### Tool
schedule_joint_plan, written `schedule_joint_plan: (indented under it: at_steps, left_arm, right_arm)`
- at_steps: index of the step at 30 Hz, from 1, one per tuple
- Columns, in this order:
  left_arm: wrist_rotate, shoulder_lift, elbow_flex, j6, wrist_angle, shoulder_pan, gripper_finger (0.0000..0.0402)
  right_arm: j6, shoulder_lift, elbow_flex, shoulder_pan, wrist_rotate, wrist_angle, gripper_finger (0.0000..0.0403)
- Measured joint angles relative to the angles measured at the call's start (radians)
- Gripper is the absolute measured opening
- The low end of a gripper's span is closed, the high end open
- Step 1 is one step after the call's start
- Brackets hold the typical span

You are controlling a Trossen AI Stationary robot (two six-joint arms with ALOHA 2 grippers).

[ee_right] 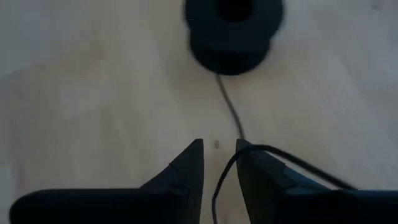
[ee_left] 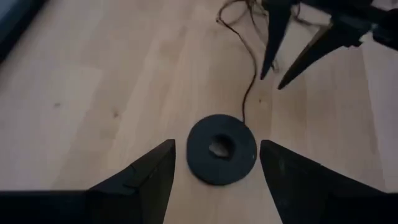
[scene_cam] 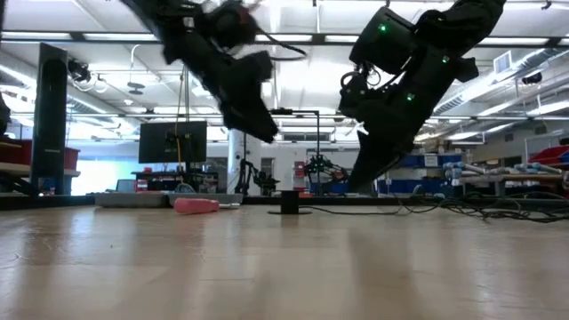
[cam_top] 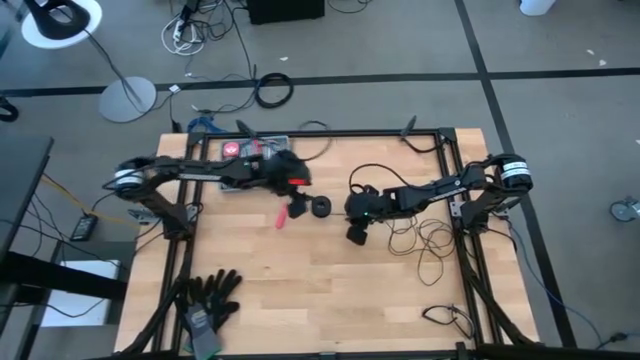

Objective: Coil cords
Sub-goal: Return to Home Position

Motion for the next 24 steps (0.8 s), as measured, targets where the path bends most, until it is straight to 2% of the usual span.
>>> schedule_joint_plan:
  at_steps: [6, 12, 15, 18, 22, 24]
  left_arm:
    - [-0.011, -0.227, -0.256, -0.059, 0.207, 0.023, 0.0239]
    - [-0.038, -0.408, -0.431, -0.115, 0.284, 0.031, 0.0239]
    - [-0.051, -0.46, -0.476, -0.134, 0.279, 0.031, 0.0239]
    - [-0.059, -0.47, -0.497, -0.136, 0.288, 0.032, 0.0239]
    - [-0.059, -0.461, -0.508, -0.135, 0.288, 0.032, 0.0239]
    - [-0.061, -0.455, -0.511, -0.133, 0.271, 0.032, 0.0239]
  right_arm:
    - [-0.084, 0.0, 0.0, 0.0, -0.069, 0.016, 0.0101]
    - [-0.079, -0.012, 0.047, -0.015, -0.152, -0.049, 0.0151]
    - [-0.084, -0.02, 0.114, -0.027, -0.188, -0.222, 0.0186]
    - [-0.106, -0.023, 0.188, -0.037, -0.184, -0.484, 0.0215]
    - [-0.046, -0.024, 0.268, -0.042, -0.073, -0.748, 0.0231]
    - [-0.026, -0.025, 0.288, -0.042, -0.006, -0.787, 0.0233]
